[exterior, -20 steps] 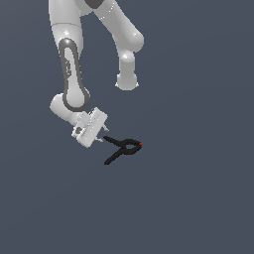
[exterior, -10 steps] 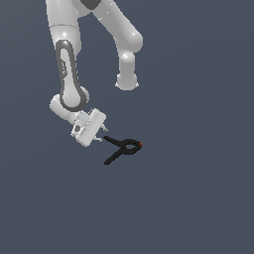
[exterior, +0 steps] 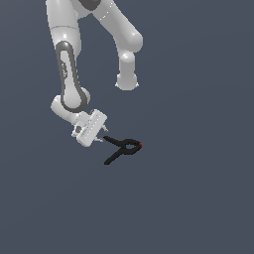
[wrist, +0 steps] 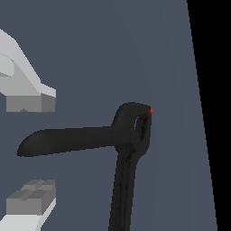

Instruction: Pick up the object and move it to a goal position.

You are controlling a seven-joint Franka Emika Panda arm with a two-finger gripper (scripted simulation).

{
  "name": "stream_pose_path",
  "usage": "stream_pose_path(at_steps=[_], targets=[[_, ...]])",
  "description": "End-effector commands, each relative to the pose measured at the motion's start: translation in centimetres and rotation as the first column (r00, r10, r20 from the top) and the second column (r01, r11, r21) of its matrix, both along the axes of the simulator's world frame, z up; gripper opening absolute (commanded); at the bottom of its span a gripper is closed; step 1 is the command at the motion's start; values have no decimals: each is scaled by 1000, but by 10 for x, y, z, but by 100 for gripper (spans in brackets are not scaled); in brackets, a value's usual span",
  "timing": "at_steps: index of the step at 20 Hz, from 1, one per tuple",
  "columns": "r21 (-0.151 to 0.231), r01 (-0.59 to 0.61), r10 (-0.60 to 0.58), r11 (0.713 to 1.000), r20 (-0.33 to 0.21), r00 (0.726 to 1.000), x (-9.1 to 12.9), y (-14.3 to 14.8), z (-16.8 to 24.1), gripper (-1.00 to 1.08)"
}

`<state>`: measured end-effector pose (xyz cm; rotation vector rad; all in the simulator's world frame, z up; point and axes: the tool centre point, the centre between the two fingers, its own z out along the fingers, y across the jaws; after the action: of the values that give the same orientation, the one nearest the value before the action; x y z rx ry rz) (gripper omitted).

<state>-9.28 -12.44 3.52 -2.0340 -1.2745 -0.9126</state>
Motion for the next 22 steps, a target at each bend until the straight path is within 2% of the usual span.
stream_pose_path(at_steps=[1,7,8,22], targets=[[1,-1,1,1000,1,1000,2,7,-5,28],[1,-1,1,1000,1,1000,5,19,-15,28],[1,-1,1,1000,1,1000,5,19,-15,-100],[0,-2,2,1000,0,1000,5,26,-13,-100]])
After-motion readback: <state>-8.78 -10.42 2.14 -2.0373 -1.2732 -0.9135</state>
